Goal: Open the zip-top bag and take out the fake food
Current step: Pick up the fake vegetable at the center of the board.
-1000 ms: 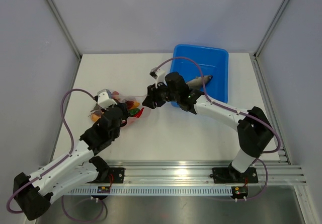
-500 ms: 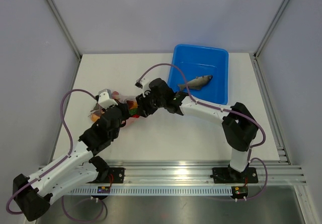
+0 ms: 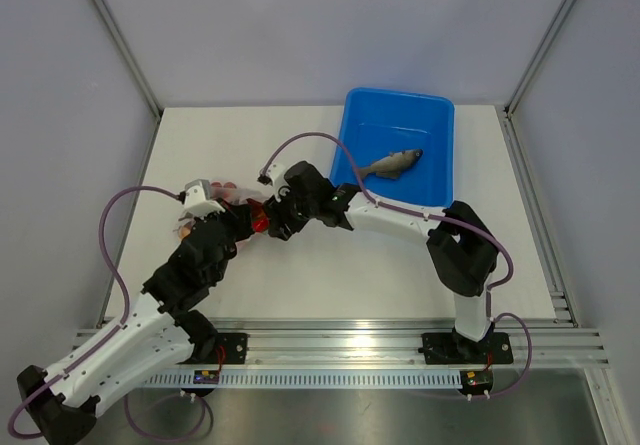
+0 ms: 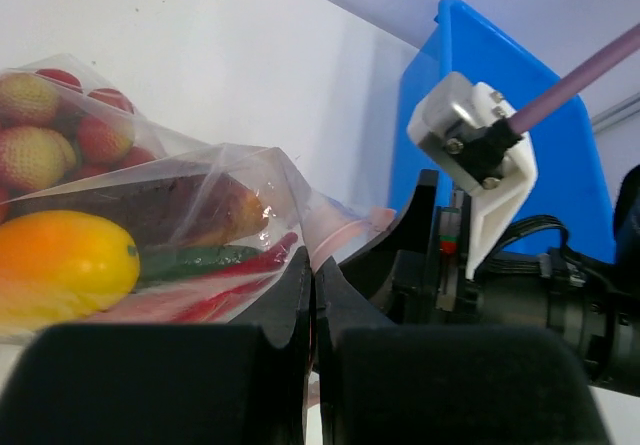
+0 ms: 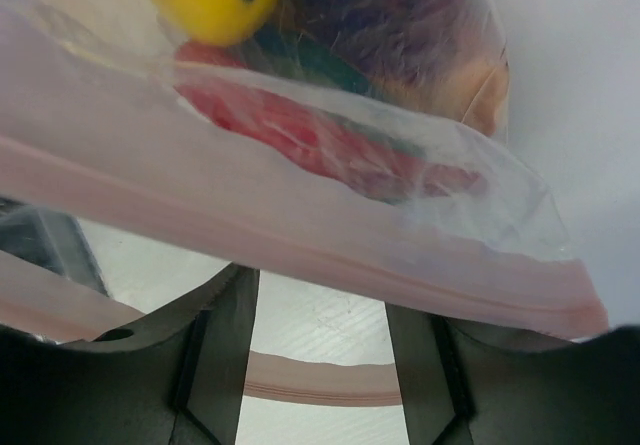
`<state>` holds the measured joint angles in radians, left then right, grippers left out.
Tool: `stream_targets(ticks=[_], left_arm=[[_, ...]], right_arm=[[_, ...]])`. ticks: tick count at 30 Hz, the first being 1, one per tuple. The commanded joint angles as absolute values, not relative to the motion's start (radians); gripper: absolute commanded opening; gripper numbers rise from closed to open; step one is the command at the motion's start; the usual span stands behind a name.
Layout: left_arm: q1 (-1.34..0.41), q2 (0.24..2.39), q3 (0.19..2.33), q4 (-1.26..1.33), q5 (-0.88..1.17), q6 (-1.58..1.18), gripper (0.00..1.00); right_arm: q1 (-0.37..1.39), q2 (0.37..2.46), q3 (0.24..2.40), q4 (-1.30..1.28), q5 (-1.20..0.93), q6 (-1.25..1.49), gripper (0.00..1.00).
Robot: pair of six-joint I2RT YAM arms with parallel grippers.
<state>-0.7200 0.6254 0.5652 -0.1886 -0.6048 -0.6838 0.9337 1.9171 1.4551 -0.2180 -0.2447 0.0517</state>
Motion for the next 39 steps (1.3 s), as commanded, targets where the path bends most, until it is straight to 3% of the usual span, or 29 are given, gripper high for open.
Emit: stream_targets(ticks=[1, 12, 19, 39], left_arm=[[-0.726, 0.595, 0.563, -0.115, -0.557, -0.647, 0.0], [-0.726, 0.588, 0.563, -0.104, -0.508, -0.604, 0.0], [-0.726, 0.597, 0.552, -0.072, -0.457, -0.601, 0.0], [-0.726, 0.603, 0.542, -0.035, -0.327, -0.58, 0.0]], right_arm=[[0.951, 1.934, 1.505, -0.232, -0.218, 0.011, 0.6], [0.969, 1.895, 1.457, -0.152, -0.138, 0.006, 0.64], [0.974, 1.829, 1.303, 0.113, -0.104, 0.023, 0.62], [0.989, 1.77, 1.152, 0.357, -0.069, -0.055, 0.66]])
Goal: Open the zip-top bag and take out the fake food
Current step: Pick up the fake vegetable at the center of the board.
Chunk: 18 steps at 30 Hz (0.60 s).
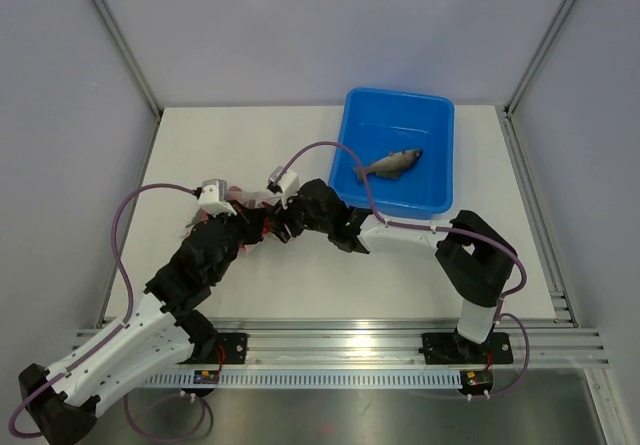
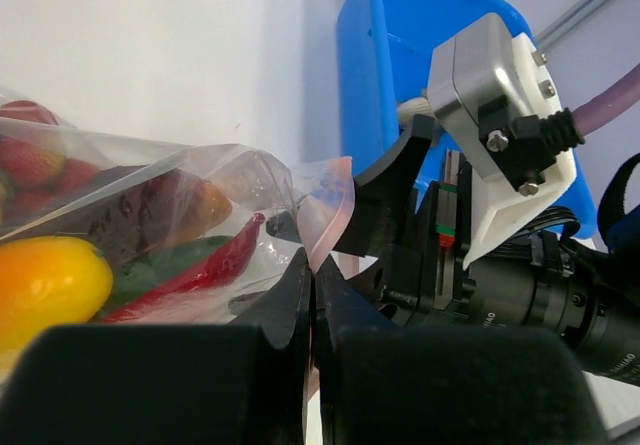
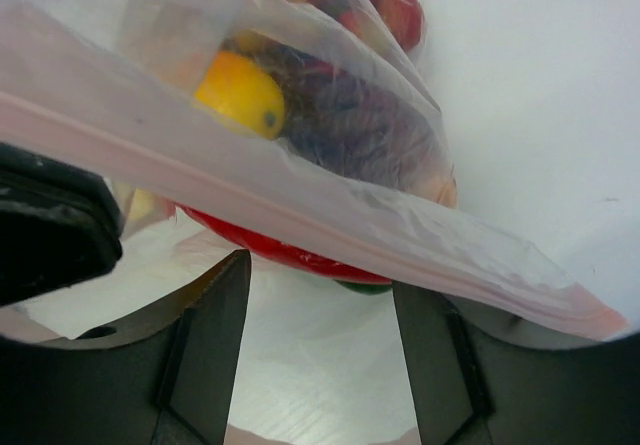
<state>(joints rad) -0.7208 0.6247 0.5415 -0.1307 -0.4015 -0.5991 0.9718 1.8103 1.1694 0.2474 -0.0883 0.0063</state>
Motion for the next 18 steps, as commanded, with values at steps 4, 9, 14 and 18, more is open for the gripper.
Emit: stream_targets(ticks=[4, 9, 14, 18], left_arm=[[-0.726, 0.575, 0.523, -0.017, -0.313, -0.569, 0.01], [-0.726, 0.571, 0.531, -0.034, -0.313, -0.563, 0.01], [-0.726, 0.552, 0.526, -0.031, -0.284, -0.56, 0.01], [-0.726, 0.534, 0.522, -0.034, -0.265, -0.552, 0.01]], right_arm=[[0.989, 1.798, 1.14, 0.393, -0.064, -0.101, 0.67], [0.994, 1.809, 1.146, 0.364, -0.124, -0.191, 0.7], [0.994, 1.802, 1.167, 0.272, -0.195, -0.305, 0.74], [0.994, 1.818, 1.198, 0.203, -0.203, -0.35, 0.74]])
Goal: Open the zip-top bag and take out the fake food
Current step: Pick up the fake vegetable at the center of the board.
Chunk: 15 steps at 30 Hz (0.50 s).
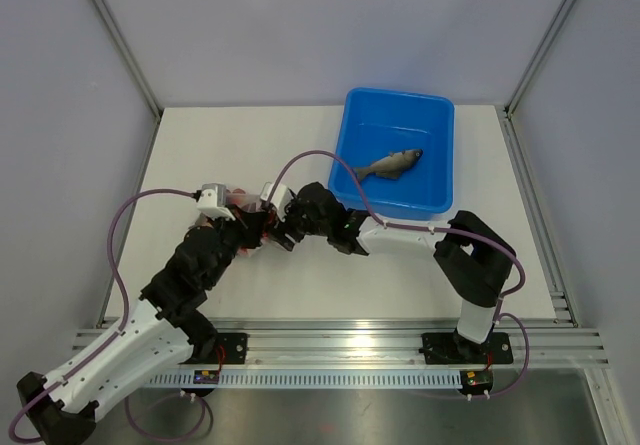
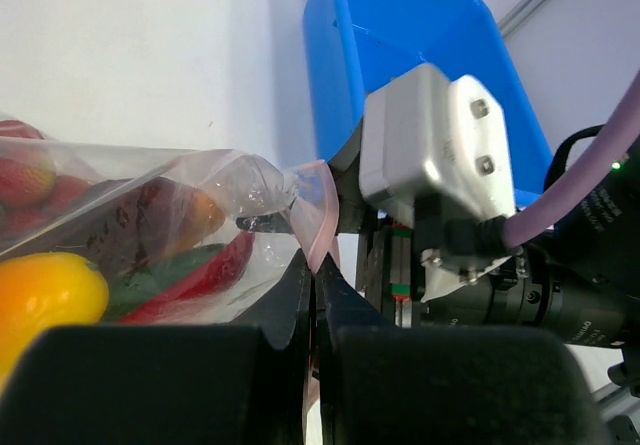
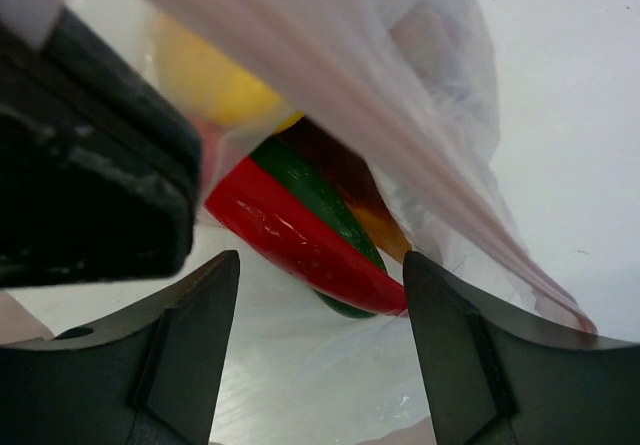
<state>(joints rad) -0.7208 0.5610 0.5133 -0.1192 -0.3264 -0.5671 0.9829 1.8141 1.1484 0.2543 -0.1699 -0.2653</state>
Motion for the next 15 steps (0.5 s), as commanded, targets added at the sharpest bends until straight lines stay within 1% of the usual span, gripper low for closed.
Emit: stream_targets(ticks=[1, 9, 14, 15], left_arm=[[-0.726, 0.529, 0.519, -0.037, -0.265, -0.549, 0.01], [-0.726, 0.483, 0.509, -0.051, -0.267, -0.545, 0.01], [-0.726, 0.476, 0.506, -0.055, -0.253, -0.548, 0.02], [-0.726, 0.476, 0.505, -0.055, -0.249, -0.549, 0.02]], right_arm=[[0.994, 1.825, 1.203, 0.192, -0.209, -0.357, 0.73], [0.994, 1.853, 1.235, 0.144, -0.203, -0.385, 0.7], [0.994, 1.864, 1.232, 0.167, -0.187, -0.39, 0.69], [0.994, 1.864, 1.232, 0.175, -0.186, -0.39, 0.67]])
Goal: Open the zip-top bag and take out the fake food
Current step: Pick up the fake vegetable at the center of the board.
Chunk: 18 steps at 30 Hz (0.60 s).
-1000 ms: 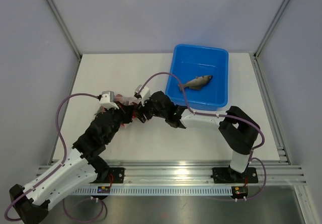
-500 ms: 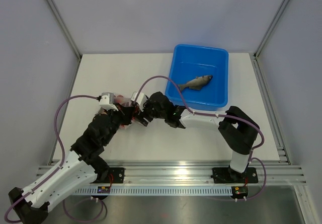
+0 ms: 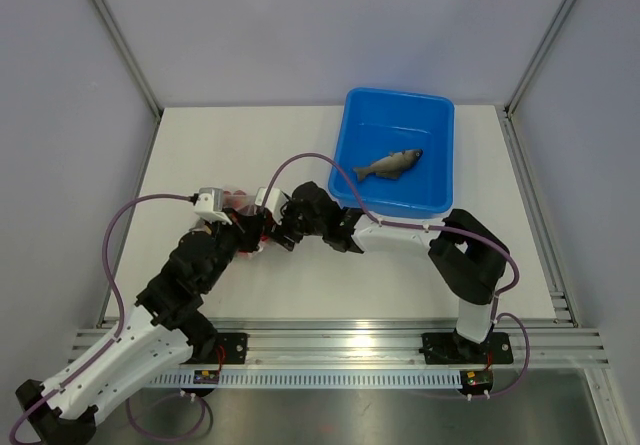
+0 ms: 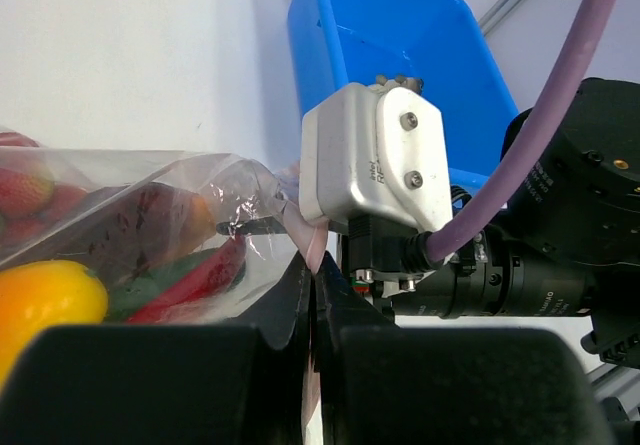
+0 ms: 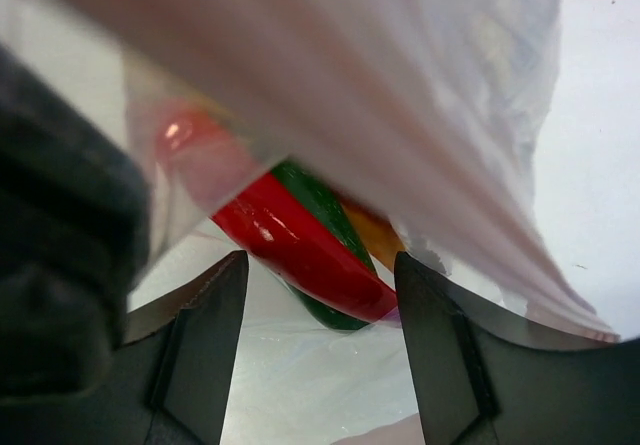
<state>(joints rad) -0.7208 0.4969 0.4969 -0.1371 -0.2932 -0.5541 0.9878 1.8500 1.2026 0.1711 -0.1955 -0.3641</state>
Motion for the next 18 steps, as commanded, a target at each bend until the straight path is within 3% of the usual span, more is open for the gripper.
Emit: stream_targets(ticks=[1, 5, 6, 10, 18], left_arm=[[-0.726, 0.476, 0.505, -0.054, -0.244, -0.551, 0.02], [-0.726, 0.476, 0.506, -0.058, -0.247, -0.548, 0.23], [-0.726, 0.472, 0.508, -0.064, -0.258, -0.549, 0.34], [-0.726, 0.445, 0.508, -0.098, -0.345, -0.563, 0.62], [-0.721, 0.483, 0.558, -0.225, -0.564, -0.653, 0.86]], right_arm=[[0.994, 1.868, 1.233, 0.175, -0.181, -0.387, 0.67], [0.994, 1.87, 1.236, 0.175, -0.178, -0.383, 0.61], [0.994, 1.867, 1.235, 0.176, -0.184, -0.391, 0.6], [0.994, 1.861, 1.209, 0.186, -0.228, -0.429, 0.63], [0.994, 1.856, 1.21, 0.063, -0.31, -0.526, 0.67]])
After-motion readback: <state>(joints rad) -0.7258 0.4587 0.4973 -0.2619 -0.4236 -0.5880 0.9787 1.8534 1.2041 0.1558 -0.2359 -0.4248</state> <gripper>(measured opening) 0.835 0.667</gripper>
